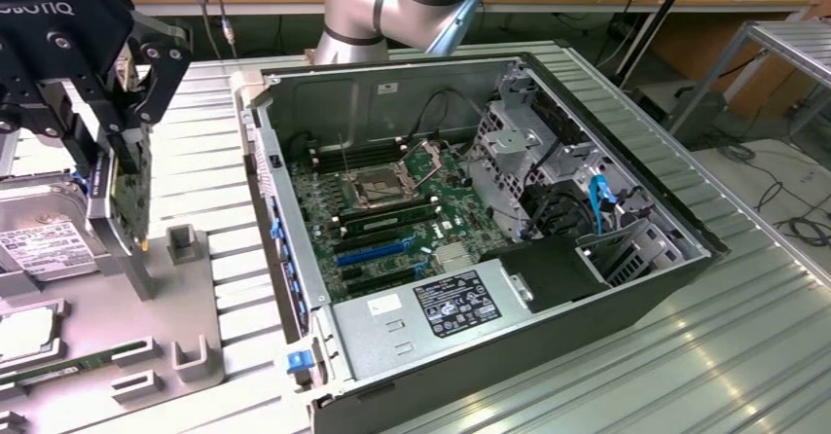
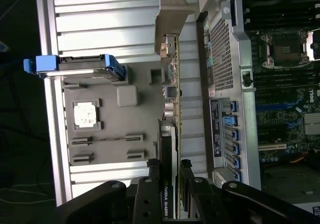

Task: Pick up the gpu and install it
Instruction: 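Pick up the gpu and move the gpu toward the slot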

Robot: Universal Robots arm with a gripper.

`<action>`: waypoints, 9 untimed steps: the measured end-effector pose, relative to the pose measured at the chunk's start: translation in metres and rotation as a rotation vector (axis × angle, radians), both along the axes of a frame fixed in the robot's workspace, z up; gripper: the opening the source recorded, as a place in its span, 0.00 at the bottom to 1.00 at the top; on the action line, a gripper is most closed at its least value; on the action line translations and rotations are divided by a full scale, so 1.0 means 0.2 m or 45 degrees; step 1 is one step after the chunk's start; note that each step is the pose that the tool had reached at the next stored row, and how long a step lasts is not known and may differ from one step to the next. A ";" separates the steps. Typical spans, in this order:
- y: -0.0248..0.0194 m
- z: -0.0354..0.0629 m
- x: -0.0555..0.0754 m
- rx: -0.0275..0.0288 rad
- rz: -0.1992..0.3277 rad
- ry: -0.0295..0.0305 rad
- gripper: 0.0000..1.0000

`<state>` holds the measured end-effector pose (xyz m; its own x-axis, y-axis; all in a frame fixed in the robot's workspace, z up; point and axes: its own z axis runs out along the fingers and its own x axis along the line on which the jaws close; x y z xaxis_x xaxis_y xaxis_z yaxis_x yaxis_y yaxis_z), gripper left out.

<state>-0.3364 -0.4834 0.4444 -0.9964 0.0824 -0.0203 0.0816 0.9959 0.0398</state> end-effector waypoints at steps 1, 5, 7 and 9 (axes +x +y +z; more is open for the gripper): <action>0.000 0.005 0.00 0.0000 0.000 0.0000 0.27; 0.000 0.007 0.00 0.0001 0.000 -0.0001 0.27; 0.000 0.007 0.00 0.0000 0.000 0.0000 0.27; 0.000 0.007 0.00 0.0000 0.000 0.0000 0.27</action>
<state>-0.3364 -0.4834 0.4458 -0.9964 0.0826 -0.0203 0.0817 0.9959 0.0398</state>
